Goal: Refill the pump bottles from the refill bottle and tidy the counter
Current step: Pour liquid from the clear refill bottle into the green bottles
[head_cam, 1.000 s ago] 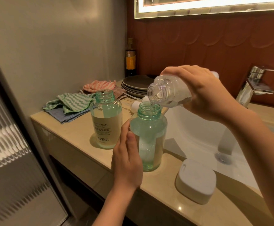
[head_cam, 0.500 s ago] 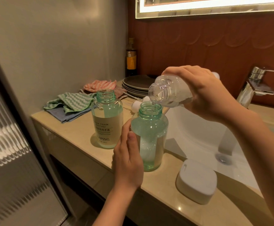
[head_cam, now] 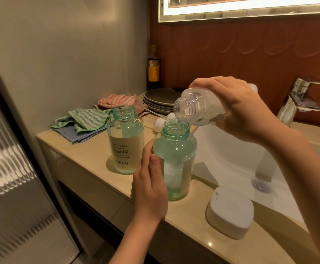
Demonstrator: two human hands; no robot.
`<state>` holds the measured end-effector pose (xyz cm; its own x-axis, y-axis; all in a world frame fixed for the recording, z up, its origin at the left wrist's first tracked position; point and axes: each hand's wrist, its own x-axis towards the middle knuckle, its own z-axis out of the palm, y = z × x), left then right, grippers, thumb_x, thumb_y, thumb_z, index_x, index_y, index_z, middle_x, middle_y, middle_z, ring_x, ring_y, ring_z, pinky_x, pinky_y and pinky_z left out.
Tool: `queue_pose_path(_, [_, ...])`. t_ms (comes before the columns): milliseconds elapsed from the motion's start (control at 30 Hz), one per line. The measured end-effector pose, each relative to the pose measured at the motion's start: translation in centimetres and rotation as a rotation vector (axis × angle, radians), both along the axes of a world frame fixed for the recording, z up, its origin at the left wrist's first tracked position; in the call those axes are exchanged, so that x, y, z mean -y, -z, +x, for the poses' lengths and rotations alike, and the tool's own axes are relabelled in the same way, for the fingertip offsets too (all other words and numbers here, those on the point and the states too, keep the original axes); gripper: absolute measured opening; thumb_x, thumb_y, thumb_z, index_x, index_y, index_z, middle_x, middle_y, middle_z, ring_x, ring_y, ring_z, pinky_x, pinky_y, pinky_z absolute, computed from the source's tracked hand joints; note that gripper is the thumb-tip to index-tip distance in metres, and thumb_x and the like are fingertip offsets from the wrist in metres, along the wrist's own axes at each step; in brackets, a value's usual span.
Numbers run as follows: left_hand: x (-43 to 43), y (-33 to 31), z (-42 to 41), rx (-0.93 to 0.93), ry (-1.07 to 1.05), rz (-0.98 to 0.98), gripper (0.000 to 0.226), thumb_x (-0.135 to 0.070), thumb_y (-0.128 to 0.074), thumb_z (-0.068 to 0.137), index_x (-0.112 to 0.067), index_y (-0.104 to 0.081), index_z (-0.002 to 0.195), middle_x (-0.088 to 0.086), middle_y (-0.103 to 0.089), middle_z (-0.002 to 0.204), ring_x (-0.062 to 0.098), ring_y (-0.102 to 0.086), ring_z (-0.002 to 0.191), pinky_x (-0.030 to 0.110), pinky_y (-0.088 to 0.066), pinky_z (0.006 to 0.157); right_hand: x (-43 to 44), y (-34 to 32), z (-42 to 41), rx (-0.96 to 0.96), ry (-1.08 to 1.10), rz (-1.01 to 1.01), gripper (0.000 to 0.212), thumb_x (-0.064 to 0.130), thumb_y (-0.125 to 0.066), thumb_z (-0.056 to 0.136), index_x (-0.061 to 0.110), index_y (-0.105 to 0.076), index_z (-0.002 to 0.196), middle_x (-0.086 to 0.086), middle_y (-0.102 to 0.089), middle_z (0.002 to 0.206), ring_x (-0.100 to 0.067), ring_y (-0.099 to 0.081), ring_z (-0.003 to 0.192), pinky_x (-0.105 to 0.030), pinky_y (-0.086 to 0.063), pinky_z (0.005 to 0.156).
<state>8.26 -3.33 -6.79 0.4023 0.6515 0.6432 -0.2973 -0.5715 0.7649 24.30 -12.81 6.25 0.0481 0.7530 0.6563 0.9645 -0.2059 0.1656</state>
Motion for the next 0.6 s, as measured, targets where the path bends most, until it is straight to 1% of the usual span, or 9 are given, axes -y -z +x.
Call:
queue_pose_path(100, [0.01,-0.02,-0.04,-0.003,0.003,-0.005,0.040,-0.047,-0.018,0.094,-0.040,-0.039,0.127,-0.045,-0.048,0.114,-0.018,-0.042,0.114,0.000,-0.028,0.089,0.01,0.00,-0.11,0.001,0.000,-0.001,0.082,-0.002,-0.080,0.067,0.025,-0.042,0.134,-0.007,-0.058,0.122,-0.029,-0.053,0.108,-0.035,-0.033,0.088])
queue_pose_path(233, [0.00,0.09,-0.03,0.008,0.004,-0.011,0.048,-0.047,-0.018,0.095,-0.029,-0.043,0.131,-0.033,-0.051,0.118,-0.014,-0.045,0.114,0.002,-0.031,0.089,0.06,-0.02,-0.24,0.009,0.009,0.007,0.082,-0.003,-0.080,0.066,0.024,-0.043,0.134,-0.007,-0.058,0.122,-0.029,-0.053,0.108,-0.033,-0.030,0.086])
queue_pose_path(267, [0.01,0.06,-0.02,0.007,0.004,-0.012,0.048,-0.047,-0.018,0.094,-0.030,-0.043,0.131,-0.032,-0.052,0.118,-0.013,-0.045,0.115,0.003,-0.031,0.089,0.06,-0.03,-0.27,0.009,0.008,0.003,0.081,-0.002,-0.080,0.067,0.024,-0.043,0.134,-0.007,-0.058,0.122,-0.029,-0.053,0.108,-0.033,-0.031,0.086])
queue_pose_path(367, [-0.01,0.01,-0.01,0.006,0.003,-0.004,0.042,-0.046,-0.018,0.095,-0.036,-0.040,0.129,-0.040,-0.050,0.116,-0.015,-0.044,0.115,0.001,-0.030,0.089,0.03,-0.05,-0.24,0.004,0.006,-0.001,0.081,-0.002,-0.080,0.066,0.024,-0.043,0.134,-0.006,-0.058,0.122,-0.029,-0.053,0.108,-0.034,-0.031,0.086])
queue_pose_path(500, [-0.02,0.04,-0.04,0.010,0.002,-0.011,0.043,-0.046,-0.018,0.095,-0.035,-0.042,0.128,-0.035,-0.051,0.116,-0.013,-0.046,0.114,0.003,-0.031,0.088,0.03,-0.11,-0.15,0.000,0.010,-0.006,0.082,-0.003,-0.080,0.066,0.024,-0.043,0.135,-0.006,-0.058,0.122,-0.029,-0.052,0.107,-0.034,-0.031,0.087])
queue_pose_path(600, [0.04,-0.01,-0.03,-0.002,0.003,-0.016,0.041,-0.048,-0.018,0.094,-0.040,-0.040,0.127,-0.038,-0.050,0.115,-0.015,-0.045,0.113,0.001,-0.030,0.088,0.04,-0.09,-0.12,-0.012,0.007,-0.013,0.082,-0.002,-0.079,0.067,0.025,-0.042,0.135,-0.007,-0.057,0.123,-0.029,-0.052,0.109,-0.035,-0.032,0.088])
